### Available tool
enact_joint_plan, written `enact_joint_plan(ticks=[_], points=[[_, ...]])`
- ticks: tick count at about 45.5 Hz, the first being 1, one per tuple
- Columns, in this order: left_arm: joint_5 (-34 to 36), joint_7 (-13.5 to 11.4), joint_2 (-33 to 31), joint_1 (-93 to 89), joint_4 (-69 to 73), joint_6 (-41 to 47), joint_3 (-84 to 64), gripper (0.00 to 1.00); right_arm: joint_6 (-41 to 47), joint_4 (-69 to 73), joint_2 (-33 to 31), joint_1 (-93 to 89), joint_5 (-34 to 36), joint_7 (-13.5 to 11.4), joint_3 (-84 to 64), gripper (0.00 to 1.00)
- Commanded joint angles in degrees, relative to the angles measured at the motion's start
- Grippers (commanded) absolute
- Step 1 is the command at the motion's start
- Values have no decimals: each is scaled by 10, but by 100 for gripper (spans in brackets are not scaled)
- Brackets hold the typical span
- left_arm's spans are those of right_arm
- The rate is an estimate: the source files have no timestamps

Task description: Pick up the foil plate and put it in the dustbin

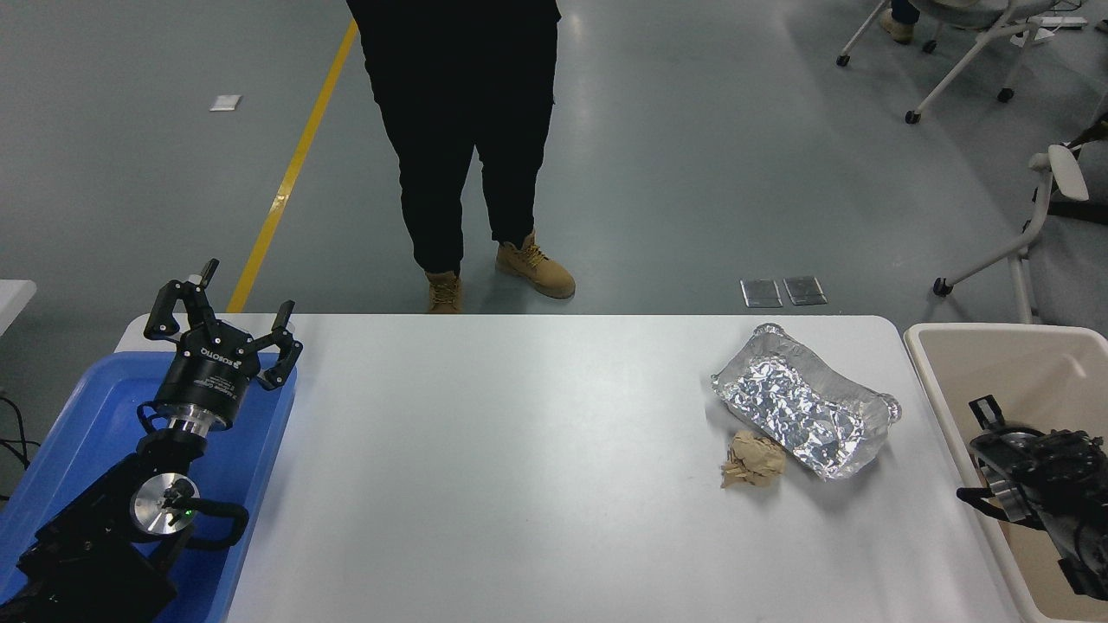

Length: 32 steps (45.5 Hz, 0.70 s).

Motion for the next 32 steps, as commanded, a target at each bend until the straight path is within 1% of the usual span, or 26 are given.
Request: enact_joint_plan(ticks=[1,32], points=[[0,0,1,0,0,0,0,98,0,0,0,-1,-1,0,0,0],[0,0,1,0,0,0,0,98,0,0,0,3,-1,0,0,0]])
